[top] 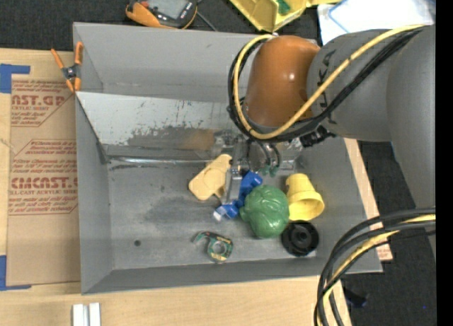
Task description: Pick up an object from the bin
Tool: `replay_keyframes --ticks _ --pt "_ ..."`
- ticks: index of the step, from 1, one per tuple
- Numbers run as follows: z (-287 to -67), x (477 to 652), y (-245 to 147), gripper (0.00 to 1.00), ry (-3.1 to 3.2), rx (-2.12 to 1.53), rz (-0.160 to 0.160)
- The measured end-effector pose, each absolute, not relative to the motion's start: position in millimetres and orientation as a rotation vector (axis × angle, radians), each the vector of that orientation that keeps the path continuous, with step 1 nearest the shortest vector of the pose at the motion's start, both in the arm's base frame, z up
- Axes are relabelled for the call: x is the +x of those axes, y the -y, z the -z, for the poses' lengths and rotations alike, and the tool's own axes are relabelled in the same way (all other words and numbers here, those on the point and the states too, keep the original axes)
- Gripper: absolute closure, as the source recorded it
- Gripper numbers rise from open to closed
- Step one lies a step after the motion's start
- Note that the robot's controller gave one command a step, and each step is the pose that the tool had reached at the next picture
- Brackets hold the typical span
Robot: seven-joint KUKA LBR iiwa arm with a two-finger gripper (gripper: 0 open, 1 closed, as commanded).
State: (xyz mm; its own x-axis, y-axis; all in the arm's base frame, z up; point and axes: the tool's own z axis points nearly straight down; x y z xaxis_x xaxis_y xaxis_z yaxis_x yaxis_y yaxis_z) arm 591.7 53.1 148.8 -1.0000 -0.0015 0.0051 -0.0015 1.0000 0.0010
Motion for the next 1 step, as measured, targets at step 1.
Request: replay_keyframes --ticks 1 --pt "-153.6 593.4 -52.8 0.0 3.144 0.001 0.002"
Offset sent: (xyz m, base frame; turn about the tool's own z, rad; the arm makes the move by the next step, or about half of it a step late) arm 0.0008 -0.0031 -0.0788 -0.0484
